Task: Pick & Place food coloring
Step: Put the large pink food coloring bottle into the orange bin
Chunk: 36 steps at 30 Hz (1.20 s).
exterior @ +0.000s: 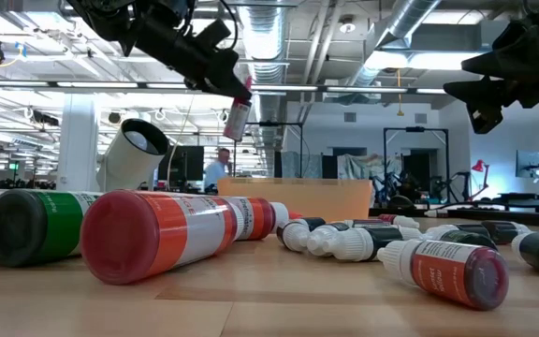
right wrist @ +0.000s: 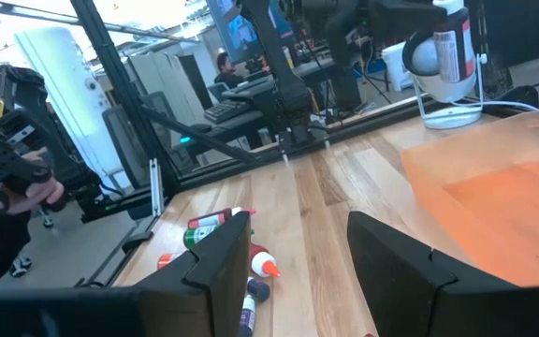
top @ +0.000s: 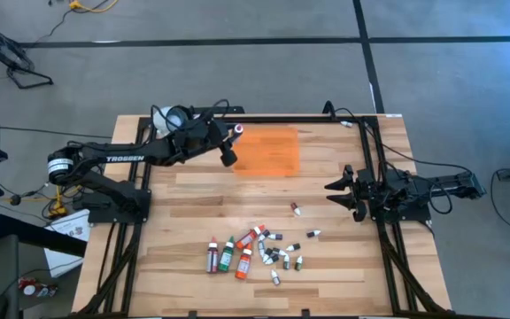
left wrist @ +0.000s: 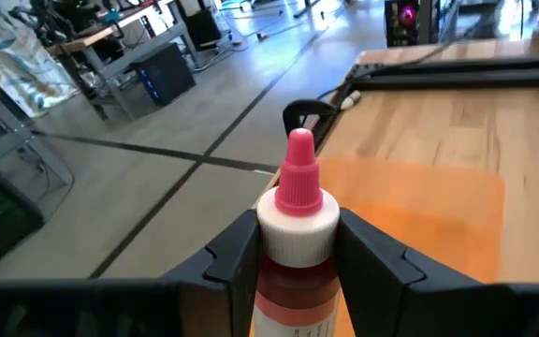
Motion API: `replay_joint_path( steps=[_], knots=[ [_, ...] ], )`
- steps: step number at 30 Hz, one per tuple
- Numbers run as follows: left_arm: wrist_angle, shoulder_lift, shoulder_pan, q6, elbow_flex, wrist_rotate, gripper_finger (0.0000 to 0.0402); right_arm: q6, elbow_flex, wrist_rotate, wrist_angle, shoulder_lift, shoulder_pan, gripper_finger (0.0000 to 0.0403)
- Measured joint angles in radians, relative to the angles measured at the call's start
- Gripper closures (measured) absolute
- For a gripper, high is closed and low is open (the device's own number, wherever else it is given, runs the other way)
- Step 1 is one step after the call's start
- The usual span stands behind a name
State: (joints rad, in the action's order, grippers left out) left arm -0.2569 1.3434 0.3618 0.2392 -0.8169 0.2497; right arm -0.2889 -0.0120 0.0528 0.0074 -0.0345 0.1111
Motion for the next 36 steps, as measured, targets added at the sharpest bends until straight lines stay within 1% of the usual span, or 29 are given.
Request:
replay_joint_path(
  steps=[6, 8, 11, 13, 16, 20, 23, 29, 33, 36],
  knots=[
    [0.001, 0.0, 0.01, 0.015, 0.0, 0.001, 0.0287, 0.0, 0.0, 0.0, 0.0, 0.0, 0.0, 0.023],
    [0.001, 0.0, 0.017, -0.009, 0.0, -0.011, 0.0287, 0.0, 0.0, 0.0, 0.0, 0.0, 0.0, 0.023],
    [-0.027, 0.025, 0.039, -0.006, -0.001, -0.062, 0.0287, 0.001, 0.0, 0.0, 0.0, 0.0, 0.0, 0.023],
    [-0.052, 0.059, 0.063, -0.015, 0.0, -0.125, 0.0287, 0.001, 0.0, 0.0, 0.0, 0.0, 0.0, 0.023],
    [-0.172, 0.139, 0.101, -0.04, -0.001, -0.239, 0.0287, 0.001, 0.0, 0.0, 0.0, 0.0, 0.0, 0.023],
    [-0.326, 0.251, 0.149, -0.083, -0.001, -0.344, 0.0287, 0.001, 0.0, 0.0, 0.0, 0.0, 0.0, 0.023],
    [-0.412, 0.309, 0.183, -0.113, -0.001, -0.409, 0.0287, 0.001, 0.0, 0.0, 0.0, 0.0, 0.0, 0.023],
    [-0.432, 0.365, 0.248, -0.154, 0.003, -0.511, 0.0287, 0.001, 0.0, -0.001, 0.0, 0.0, 0.0, 0.023],
    [-0.424, 0.379, 0.275, -0.153, 0.005, -0.541, 0.0287, 0.001, 0.0, -0.001, -0.001, 0.0, 0.0, 0.023],
    [-0.42, 0.378, 0.284, -0.127, 0.004, -0.543, 0.0287, 0.001, 0.0, -0.001, -0.001, 0.0, 0.0, 0.023]
  ],
)
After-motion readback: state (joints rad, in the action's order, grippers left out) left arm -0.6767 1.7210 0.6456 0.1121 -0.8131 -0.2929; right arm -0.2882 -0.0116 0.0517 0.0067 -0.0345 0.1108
